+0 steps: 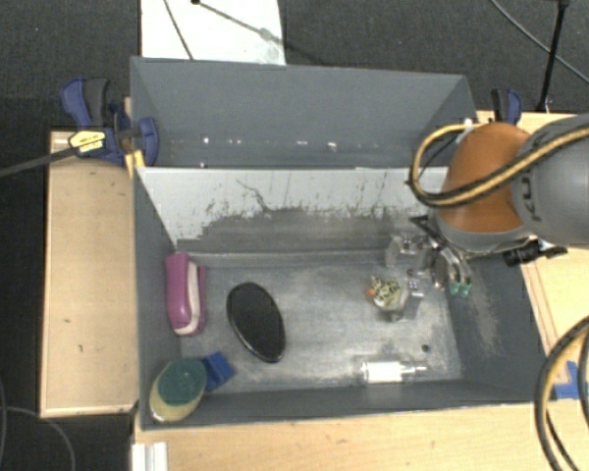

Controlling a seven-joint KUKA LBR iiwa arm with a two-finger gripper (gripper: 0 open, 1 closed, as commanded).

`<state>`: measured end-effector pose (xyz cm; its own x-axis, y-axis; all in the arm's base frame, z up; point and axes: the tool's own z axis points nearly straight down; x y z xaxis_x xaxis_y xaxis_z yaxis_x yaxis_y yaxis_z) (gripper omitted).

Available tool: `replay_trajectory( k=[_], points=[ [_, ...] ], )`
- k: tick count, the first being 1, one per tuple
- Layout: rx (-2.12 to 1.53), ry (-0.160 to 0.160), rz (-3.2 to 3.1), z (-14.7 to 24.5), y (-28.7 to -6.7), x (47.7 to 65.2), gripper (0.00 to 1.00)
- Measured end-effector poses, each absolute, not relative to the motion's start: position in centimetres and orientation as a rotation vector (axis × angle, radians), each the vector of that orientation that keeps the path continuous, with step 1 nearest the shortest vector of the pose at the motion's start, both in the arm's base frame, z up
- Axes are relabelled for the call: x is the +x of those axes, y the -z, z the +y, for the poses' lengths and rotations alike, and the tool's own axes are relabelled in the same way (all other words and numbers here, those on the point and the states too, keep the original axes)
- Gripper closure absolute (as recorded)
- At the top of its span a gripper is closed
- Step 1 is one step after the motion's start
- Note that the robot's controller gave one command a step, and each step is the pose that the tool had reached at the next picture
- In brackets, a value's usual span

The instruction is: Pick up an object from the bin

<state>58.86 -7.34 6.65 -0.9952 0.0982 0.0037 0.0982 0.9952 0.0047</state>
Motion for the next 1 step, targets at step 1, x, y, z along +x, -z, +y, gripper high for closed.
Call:
replay_trajectory(
  k=[1],
  points=[
    [-0.155, 0.0, -3.14, -7.86, -7.07, 58.97, 1.0]
  ],
)
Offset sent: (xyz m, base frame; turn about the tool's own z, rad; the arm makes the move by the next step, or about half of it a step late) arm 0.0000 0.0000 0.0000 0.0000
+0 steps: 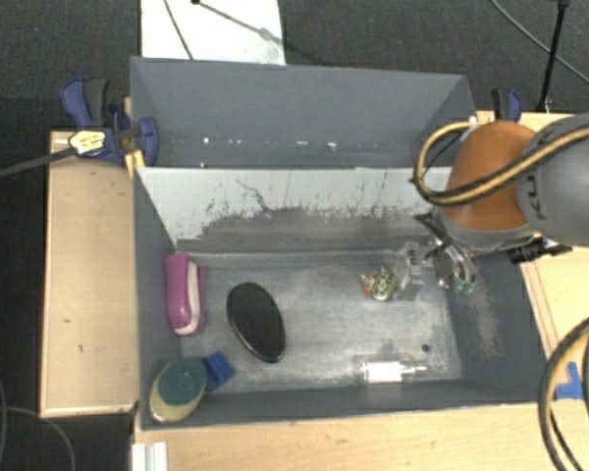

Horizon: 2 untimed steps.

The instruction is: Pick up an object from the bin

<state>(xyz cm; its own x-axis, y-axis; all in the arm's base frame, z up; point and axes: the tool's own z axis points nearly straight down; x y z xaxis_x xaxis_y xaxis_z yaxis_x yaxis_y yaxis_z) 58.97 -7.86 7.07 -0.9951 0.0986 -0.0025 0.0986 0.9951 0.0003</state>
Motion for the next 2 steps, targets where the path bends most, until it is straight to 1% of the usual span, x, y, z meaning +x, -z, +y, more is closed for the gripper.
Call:
replay_trajectory(
  k=[1, 2],
  points=[
    [0.15, 0.0, 3.136, -7.9, -7.1, 59.0, 0.0],
    [0.144, -0.004, 3.139, -3.7, -7.0, 57.5, 0.0]
  ],
)
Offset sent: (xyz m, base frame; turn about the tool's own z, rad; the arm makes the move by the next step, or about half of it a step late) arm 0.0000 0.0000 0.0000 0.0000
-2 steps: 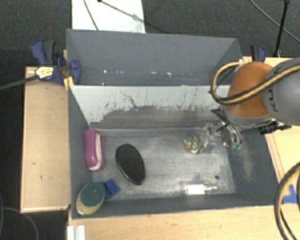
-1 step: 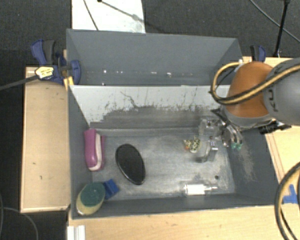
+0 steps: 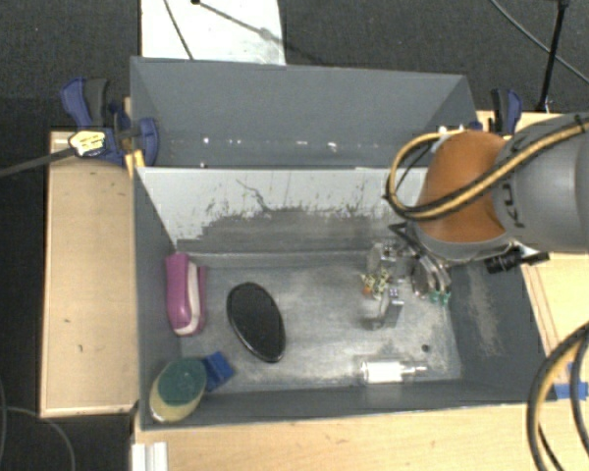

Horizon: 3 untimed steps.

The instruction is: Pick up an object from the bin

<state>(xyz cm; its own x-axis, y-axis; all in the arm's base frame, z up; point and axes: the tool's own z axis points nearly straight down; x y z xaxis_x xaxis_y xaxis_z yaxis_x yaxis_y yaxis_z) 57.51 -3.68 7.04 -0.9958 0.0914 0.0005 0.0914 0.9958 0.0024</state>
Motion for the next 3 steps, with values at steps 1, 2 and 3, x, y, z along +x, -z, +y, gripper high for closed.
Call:
replay_trajectory(
  k=[1, 2, 3],
  points=[
    [-0.231, -0.005, -3.133, -11.1, -7.1, 56.4, 0.0],
    [-0.2, 0.004, -3.144, -5.5, -9.7, 59.4, 0.0],
    [-0.291, 0.001, -3.127, -5.5, -8.1, 58.6, 0.0]
  ],
)
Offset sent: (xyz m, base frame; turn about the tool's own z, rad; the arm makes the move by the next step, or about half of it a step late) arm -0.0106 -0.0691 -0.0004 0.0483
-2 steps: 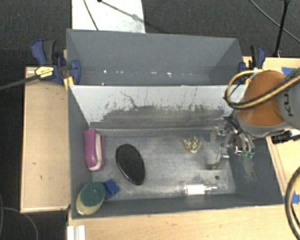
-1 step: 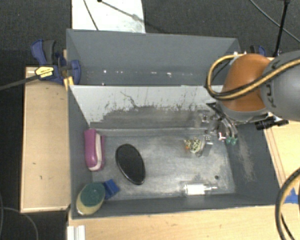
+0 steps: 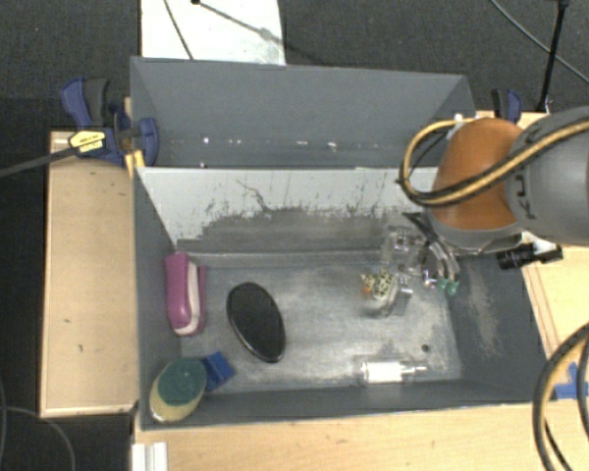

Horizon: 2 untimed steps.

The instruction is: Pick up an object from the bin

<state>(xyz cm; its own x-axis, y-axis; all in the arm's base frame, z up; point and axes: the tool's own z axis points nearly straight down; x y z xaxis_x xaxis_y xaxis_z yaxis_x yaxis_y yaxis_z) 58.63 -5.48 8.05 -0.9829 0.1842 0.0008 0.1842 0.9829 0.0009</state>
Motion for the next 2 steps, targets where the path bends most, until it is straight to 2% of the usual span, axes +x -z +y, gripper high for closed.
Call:
replay_trajectory(
  k=[1, 2],
  points=[
    [-0.285, 0.0, -3.129, -5.5, -8.1, 58.7, 1.0],
    [-0.323, -0.001, -3.138, -8.5, -26.2, 57.2, 1.0]
  ],
)
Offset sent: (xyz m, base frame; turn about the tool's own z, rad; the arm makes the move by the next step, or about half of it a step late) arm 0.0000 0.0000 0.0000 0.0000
